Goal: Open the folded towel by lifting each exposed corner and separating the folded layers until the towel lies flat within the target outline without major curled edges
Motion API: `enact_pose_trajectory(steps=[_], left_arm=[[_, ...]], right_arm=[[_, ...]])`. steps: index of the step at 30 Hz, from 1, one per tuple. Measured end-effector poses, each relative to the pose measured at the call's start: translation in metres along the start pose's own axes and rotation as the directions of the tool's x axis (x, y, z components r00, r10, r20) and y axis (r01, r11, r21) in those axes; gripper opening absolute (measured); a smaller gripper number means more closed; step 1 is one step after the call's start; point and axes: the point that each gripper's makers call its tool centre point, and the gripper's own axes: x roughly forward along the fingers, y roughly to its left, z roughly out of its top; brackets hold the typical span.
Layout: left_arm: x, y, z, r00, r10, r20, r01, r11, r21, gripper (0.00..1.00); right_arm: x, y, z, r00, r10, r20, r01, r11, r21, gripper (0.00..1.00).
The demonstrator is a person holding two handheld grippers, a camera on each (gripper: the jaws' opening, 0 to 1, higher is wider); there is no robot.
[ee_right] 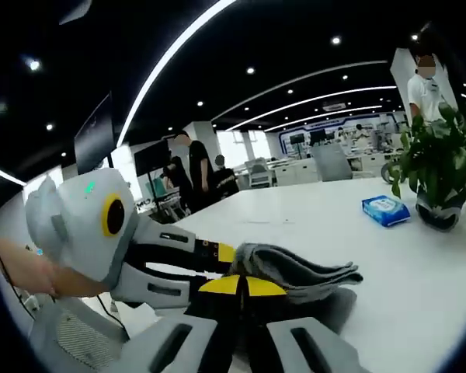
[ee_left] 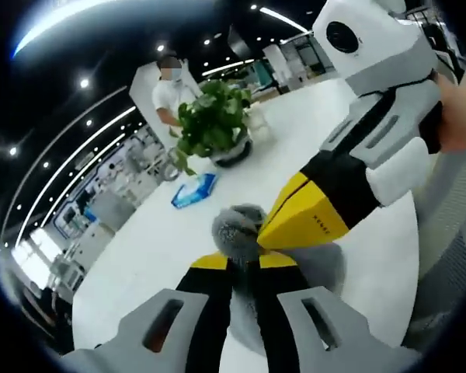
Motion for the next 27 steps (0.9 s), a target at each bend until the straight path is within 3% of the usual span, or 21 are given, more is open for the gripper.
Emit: enact_pose_trajectory(steps=[2,3,5,7,8,9,11,12,14,15,17,18,19,20,22,27], left_arm=[[-0.002,0.006,-0.003,1.000,0.022,-0.004,-0.022,0.999,-0.041,0.07],[-0.004,0.009,-0.003,0.999,0.032,-0.002,-0.032,0.998,-0.052,0.07],[-0.010,0.018,-0.002,0.997,0.076,0.004,-0.075,0.993,-0.087,0.06],[-0.015,0.026,-0.001,0.995,0.101,0.018,-0.097,0.985,-0.140,0.06],[-0.018,0.030,0.000,0.993,0.116,0.024,-0.111,0.981,-0.160,0.06],[-0.019,0.032,0.001,0.993,0.118,0.027,-0.112,0.980,-0.166,0.06],[-0.022,0.034,0.001,0.993,0.119,0.029,-0.112,0.979,-0.169,0.06],[-0.022,0.035,0.000,0.992,0.124,0.028,-0.117,0.979,-0.167,0.06],[-0.024,0.037,-0.001,0.991,0.128,0.027,-0.121,0.976,-0.179,0.06],[-0.025,0.037,-0.001,0.991,0.131,0.029,-0.123,0.975,-0.187,0.06],[-0.026,0.038,0.000,0.990,0.136,0.033,-0.127,0.972,-0.197,0.06],[-0.027,0.039,0.000,0.990,0.139,0.035,-0.130,0.971,-0.201,0.06],[-0.028,0.040,0.001,0.989,0.142,0.037,-0.132,0.970,-0.203,0.06],[-0.030,0.041,0.001,0.988,0.147,0.039,-0.136,0.969,-0.204,0.06],[-0.033,0.046,0.000,0.986,0.160,0.041,-0.148,0.966,-0.210,0.06],[-0.041,0.056,-0.003,0.982,0.183,0.040,-0.168,0.956,-0.239,0.06]], right_arm=[[-0.005,-0.015,0.010,0.996,-0.070,0.051,0.073,0.996,-0.056,0.00],[-0.007,-0.023,0.009,0.993,-0.114,0.038,0.117,0.990,-0.082,0.00],[-0.014,-0.048,0.002,0.969,-0.245,0.006,0.244,0.961,-0.132,0.00],[-0.016,-0.073,-0.018,0.931,-0.357,-0.073,0.341,0.925,-0.169,0.00],[-0.017,-0.087,-0.037,0.901,-0.409,-0.146,0.379,0.904,-0.196,0.00],[-0.015,-0.092,-0.053,0.885,-0.420,-0.202,0.381,0.902,-0.204,0.00],[-0.011,-0.094,-0.093,0.846,-0.393,-0.359,0.335,0.917,-0.215,0.00],[-0.008,-0.091,-0.105,0.836,-0.371,-0.404,0.296,0.925,-0.237,0.00],[0.001,-0.086,-0.117,0.828,-0.342,-0.444,0.235,0.931,-0.280,0.00],[0.009,-0.079,-0.131,0.823,-0.302,-0.481,0.162,0.936,-0.311,0.00],[0.010,-0.078,-0.154,0.781,-0.294,-0.551,0.108,0.933,-0.344,0.00],[0.011,-0.078,-0.161,0.774,-0.301,-0.557,0.089,0.923,-0.375,0.00],[0.020,-0.079,-0.144,0.824,-0.307,-0.476,0.079,0.895,-0.440,0.00],[0.016,-0.080,-0.150,0.786,-0.328,-0.524,0.080,0.895,-0.440,0.00],[0.013,-0.077,-0.148,0.793,-0.320,-0.518,0.054,0.884,-0.464,0.00],[0.009,-0.078,-0.149,0.790,-0.312,-0.528,0.059,0.896,-0.441,0.00]])
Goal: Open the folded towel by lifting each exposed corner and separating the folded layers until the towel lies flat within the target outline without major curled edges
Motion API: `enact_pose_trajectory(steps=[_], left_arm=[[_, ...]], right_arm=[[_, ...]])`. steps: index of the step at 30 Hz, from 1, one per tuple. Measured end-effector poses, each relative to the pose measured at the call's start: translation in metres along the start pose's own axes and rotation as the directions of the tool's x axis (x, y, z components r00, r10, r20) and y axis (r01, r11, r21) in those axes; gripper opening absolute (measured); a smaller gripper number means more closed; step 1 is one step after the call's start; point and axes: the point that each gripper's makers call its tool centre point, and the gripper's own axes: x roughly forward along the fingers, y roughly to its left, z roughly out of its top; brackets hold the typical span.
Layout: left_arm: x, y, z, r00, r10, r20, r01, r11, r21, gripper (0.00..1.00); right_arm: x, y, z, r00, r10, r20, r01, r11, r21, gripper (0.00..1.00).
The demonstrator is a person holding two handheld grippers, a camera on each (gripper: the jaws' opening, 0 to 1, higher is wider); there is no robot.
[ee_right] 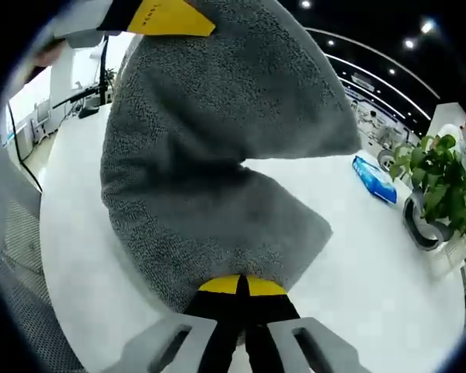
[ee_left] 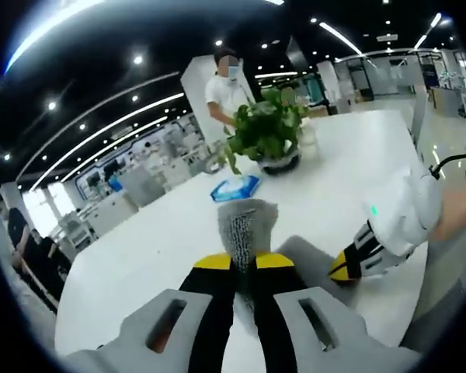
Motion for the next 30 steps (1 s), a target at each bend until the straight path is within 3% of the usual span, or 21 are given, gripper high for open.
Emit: enact_pose_trajectory(steps=[4,9,16,19,21,25,30], left_arm=[[-0.004,0.010,-0.001,1.000,0.029,0.002,-0.029,1.000,-0.004,0.06],[-0.009,0.021,-0.005,0.998,0.061,-0.002,-0.061,0.998,-0.016,0.06],[-0.021,0.042,-0.022,0.993,0.116,-0.032,-0.117,0.992,-0.042,0.06],[-0.026,0.050,-0.030,0.991,0.130,-0.046,-0.132,0.990,-0.050,0.06],[-0.028,0.055,-0.035,0.989,0.136,-0.054,-0.139,0.989,-0.056,0.07],[-0.032,0.062,-0.046,0.987,0.140,-0.081,-0.145,0.988,-0.058,0.07],[-0.036,0.064,-0.061,0.985,0.134,-0.112,-0.141,0.988,-0.059,0.07]], right_arm=[[-0.003,0.000,-0.003,1.000,0.002,-0.018,-0.002,1.000,-0.011,0.00],[-0.006,-0.003,-0.007,1.000,0.011,-0.027,-0.009,0.999,0.052,0.00],[-0.012,-0.009,-0.015,0.998,-0.008,-0.062,0.012,0.997,0.072,0.00],[-0.015,-0.019,-0.028,0.991,-0.048,-0.124,0.054,0.997,0.051,0.00],[-0.014,-0.018,-0.025,0.995,-0.023,-0.094,0.034,0.993,0.117,0.00],[-0.015,-0.016,-0.024,0.994,-0.035,-0.100,0.041,0.997,0.062,0.00],[-0.014,-0.017,-0.024,0.995,-0.032,-0.096,0.039,0.996,0.079,0.00]])
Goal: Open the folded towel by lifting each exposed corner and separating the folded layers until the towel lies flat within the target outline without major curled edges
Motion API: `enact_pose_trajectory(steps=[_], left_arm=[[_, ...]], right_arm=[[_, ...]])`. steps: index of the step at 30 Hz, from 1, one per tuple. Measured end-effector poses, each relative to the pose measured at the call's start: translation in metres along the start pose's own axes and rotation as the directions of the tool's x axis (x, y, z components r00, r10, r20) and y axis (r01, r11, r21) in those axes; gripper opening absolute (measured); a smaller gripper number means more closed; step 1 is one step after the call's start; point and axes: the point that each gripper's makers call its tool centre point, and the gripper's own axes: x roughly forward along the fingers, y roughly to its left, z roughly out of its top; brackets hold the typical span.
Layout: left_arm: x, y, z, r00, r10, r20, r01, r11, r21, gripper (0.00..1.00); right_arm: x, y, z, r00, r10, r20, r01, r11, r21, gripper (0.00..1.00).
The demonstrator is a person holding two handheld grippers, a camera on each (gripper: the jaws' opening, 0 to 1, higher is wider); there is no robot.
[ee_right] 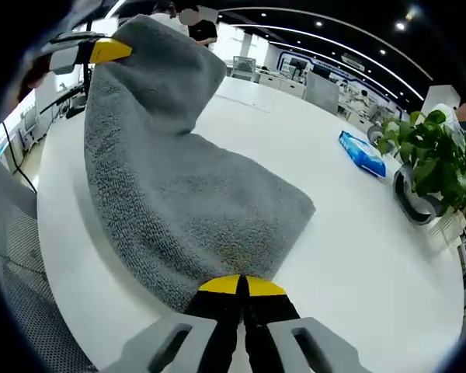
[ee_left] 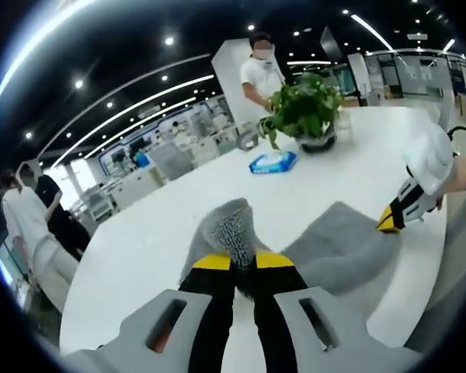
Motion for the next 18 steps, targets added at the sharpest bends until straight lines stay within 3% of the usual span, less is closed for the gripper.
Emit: enact_pose_trajectory(steps=[5,9,13,18], left_arm=[[-0.005,0.001,-0.028,0.998,-0.008,-0.057,0.007,1.000,-0.020,0.07],[-0.009,0.003,-0.051,0.994,-0.025,-0.110,0.016,0.996,-0.085,0.07],[-0.013,0.004,-0.079,0.980,-0.058,-0.191,0.020,0.981,-0.194,0.08],[-0.013,-0.002,-0.106,0.958,-0.082,-0.276,0.028,0.981,-0.194,0.08]], right_arm=[[0.000,0.000,0.000,1.000,-0.002,0.000,0.002,1.000,-0.008,0.00],[0.000,0.000,0.000,1.000,0.000,0.001,0.000,1.000,-0.003,0.00],[0.000,0.001,0.001,1.000,0.000,0.001,0.000,1.000,-0.009,0.00],[0.001,0.001,0.001,1.000,0.000,0.001,0.000,1.000,-0.020,0.00]])
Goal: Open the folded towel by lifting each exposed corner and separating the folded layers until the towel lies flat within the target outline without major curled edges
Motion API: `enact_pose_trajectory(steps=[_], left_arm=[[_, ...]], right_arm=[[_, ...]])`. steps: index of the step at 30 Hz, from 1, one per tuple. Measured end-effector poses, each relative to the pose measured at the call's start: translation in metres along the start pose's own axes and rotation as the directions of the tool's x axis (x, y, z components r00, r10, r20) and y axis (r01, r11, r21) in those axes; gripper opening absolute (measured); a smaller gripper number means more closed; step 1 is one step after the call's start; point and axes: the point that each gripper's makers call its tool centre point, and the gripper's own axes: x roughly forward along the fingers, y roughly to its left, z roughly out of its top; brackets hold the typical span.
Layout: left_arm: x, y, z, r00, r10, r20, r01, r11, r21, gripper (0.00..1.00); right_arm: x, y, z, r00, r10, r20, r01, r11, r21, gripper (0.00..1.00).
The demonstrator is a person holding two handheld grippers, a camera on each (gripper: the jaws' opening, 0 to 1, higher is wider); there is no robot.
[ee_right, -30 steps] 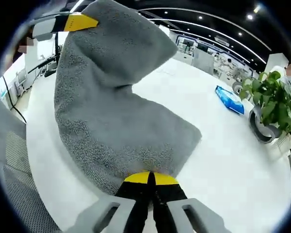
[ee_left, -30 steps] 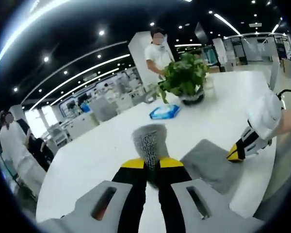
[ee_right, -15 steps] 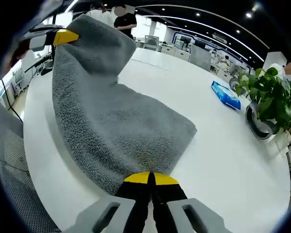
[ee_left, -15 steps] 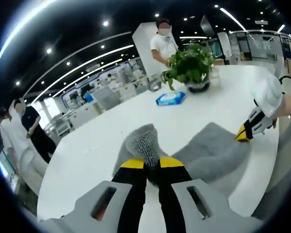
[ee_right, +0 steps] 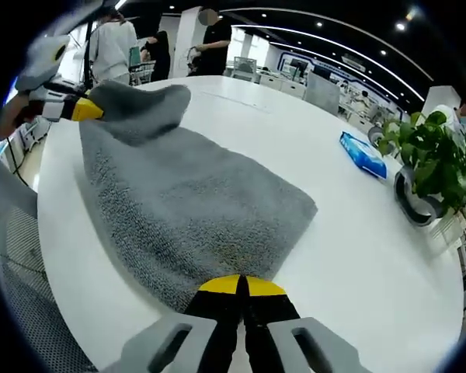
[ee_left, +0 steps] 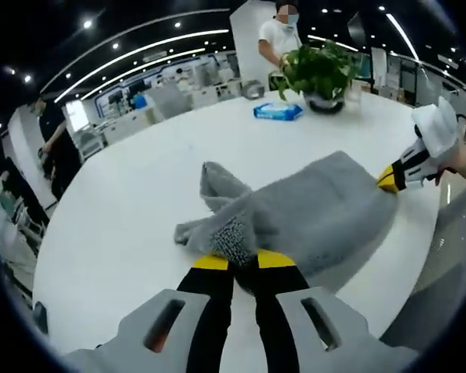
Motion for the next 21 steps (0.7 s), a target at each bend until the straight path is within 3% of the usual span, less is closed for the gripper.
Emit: enact_pose_trajectory(steps=[4,12,21], left_arm=[[0.006,-0.005,-0.022,0.998,-0.003,-0.062,0.004,1.000,0.007,0.09],[0.013,-0.005,-0.051,0.989,-0.016,-0.144,0.005,0.997,-0.077,0.10],[0.011,-0.006,-0.049,0.989,-0.013,-0.144,0.003,0.998,-0.069,0.12]], right_arm=[[0.000,0.000,0.001,1.000,-0.001,0.000,0.001,1.000,-0.006,0.00],[0.000,0.001,0.001,1.000,-0.001,0.002,0.001,1.000,-0.014,0.00],[0.001,0.001,0.002,1.000,-0.002,0.003,0.002,0.999,-0.032,0.00]])
